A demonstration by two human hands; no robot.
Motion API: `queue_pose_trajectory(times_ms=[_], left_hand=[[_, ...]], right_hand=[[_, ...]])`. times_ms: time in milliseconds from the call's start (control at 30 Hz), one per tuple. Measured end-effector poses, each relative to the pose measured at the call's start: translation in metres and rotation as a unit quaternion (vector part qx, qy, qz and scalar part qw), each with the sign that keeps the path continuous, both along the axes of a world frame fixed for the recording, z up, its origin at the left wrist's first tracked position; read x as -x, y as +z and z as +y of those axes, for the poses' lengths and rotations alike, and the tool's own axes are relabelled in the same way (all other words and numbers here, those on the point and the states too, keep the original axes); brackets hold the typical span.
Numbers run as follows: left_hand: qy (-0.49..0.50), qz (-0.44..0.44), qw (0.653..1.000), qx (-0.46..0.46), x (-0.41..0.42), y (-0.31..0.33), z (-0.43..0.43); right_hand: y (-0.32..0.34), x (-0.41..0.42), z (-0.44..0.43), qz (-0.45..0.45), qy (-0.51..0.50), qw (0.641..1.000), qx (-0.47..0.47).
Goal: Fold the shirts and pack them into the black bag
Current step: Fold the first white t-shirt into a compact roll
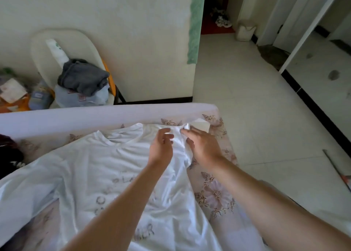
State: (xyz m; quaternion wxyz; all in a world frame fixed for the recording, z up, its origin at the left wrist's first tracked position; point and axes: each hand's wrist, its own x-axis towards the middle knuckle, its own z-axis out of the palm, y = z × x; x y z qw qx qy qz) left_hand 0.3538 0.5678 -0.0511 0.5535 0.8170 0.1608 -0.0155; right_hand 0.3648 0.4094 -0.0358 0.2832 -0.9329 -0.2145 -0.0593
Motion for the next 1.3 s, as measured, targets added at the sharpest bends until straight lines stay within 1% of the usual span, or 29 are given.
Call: queue_pose_trajectory(times_ms=[33, 100, 133, 167, 200, 267, 333, 367, 433, 500, 533, 600, 667, 733, 800, 867, 900, 967, 1033, 1067, 1100, 1133, 1200, 1233, 1267, 1300], left_hand=[[0.042, -0.009, 0.999, -0.001, -0.002, 0.002, 0.023], [0.107, -0.008, 0.994, -0.022, -0.003, 0.000, 0.066], [0.119, 0.004, 0.992, -0.039, -0.003, -0.003, 0.083], [0.111, 0.025, 0.992, -0.056, -0.002, -0.007, 0.097], [0.082, 0.057, 0.992, -0.076, -0.001, -0.014, 0.106], [-0.003, 0.124, 0.985, -0.118, 0.001, -0.028, 0.115], [-0.057, 0.149, 0.977, -0.142, 0.003, -0.042, 0.115], [-0.064, 0.146, 0.974, -0.158, 0.002, -0.048, 0.112], [-0.047, 0.132, 0.972, -0.189, -0.001, -0.057, 0.104], [-0.012, 0.132, 0.973, -0.190, -0.007, -0.059, 0.099], [0.007, 0.137, 0.974, -0.179, -0.012, -0.060, 0.099], [0.035, 0.141, 0.978, -0.148, -0.018, -0.059, 0.102], [0.047, 0.116, 0.985, -0.117, -0.019, -0.056, 0.107], [0.065, 0.063, 0.990, -0.108, -0.010, -0.050, 0.114], [0.079, 0.022, 0.988, -0.133, 0.003, -0.050, 0.128], [0.055, 0.001, 0.982, -0.180, 0.019, -0.055, 0.141], [0.020, -0.011, 0.978, -0.206, 0.027, -0.059, 0.144], [-0.075, -0.030, 0.964, -0.252, 0.041, -0.065, 0.142], [-0.152, -0.014, 0.939, -0.309, 0.051, -0.069, 0.131], [-0.164, 0.005, 0.929, -0.333, 0.053, -0.071, 0.124], [-0.158, 0.020, 0.927, -0.341, 0.054, -0.071, 0.119], [-0.137, 0.028, 0.934, -0.328, 0.055, -0.068, 0.114], [-0.069, 0.018, 0.959, -0.273, 0.060, -0.061, 0.110], [-0.039, 0.011, 0.964, -0.261, 0.065, -0.057, 0.110], [-0.028, 0.014, 0.963, -0.269, 0.070, -0.054, 0.113], [-0.043, 0.035, 0.953, -0.297, 0.076, -0.053, 0.117]], right_hand=[[-0.002, 0.001, 0.017, -0.020, 0.058, 0.998, 0.019], [-0.012, 0.010, 0.049, -0.049, 0.175, 0.980, 0.080], [-0.018, 0.017, 0.061, -0.039, 0.223, 0.968, 0.110], [-0.025, 0.023, 0.069, -0.013, 0.249, 0.958, 0.138], [-0.031, 0.030, 0.073, 0.024, 0.260, 0.953, 0.156], [-0.046, 0.035, 0.074, 0.065, 0.223, 0.962, 0.144], [-0.060, 0.033, 0.071, 0.066, 0.140, 0.978, 0.141], [-0.065, 0.031, 0.068, 0.066, 0.102, 0.980, 0.156], [-0.070, 0.030, 0.060, 0.115, 0.064, 0.975, 0.180], [-0.076, 0.032, 0.054, 0.146, 0.075, 0.964, 0.208], [-0.078, 0.034, 0.052, 0.141, 0.086, 0.963, 0.215], [-0.085, 0.038, 0.052, 0.101, 0.086, 0.966, 0.220], [-0.089, 0.039, 0.056, 0.074, 0.063, 0.972, 0.212], [-0.085, 0.038, 0.061, 0.052, 0.049, 0.981, 0.178], [-0.080, 0.039, 0.064, 0.046, 0.071, 0.986, 0.145], [-0.079, 0.044, 0.066, 0.044, 0.117, 0.980, 0.154], [-0.079, 0.047, 0.065, 0.048, 0.134, 0.976, 0.167], [-0.080, 0.051, 0.064, 0.060, 0.134, 0.973, 0.176], [-0.078, 0.054, 0.064, 0.061, 0.110, 0.976, 0.180], [-0.078, 0.054, 0.064, 0.061, 0.097, 0.975, 0.189], [-0.076, 0.054, 0.065, 0.061, 0.084, 0.975, 0.198], [-0.073, 0.055, 0.066, 0.060, 0.073, 0.974, 0.204], [-0.071, 0.053, 0.065, 0.054, 0.055, 0.977, 0.199], [-0.071, 0.052, 0.063, 0.054, 0.051, 0.979, 0.192], [-0.071, 0.050, 0.062, 0.058, 0.054, 0.979, 0.188], [-0.071, 0.049, 0.061, 0.064, 0.064, 0.978, 0.186]])
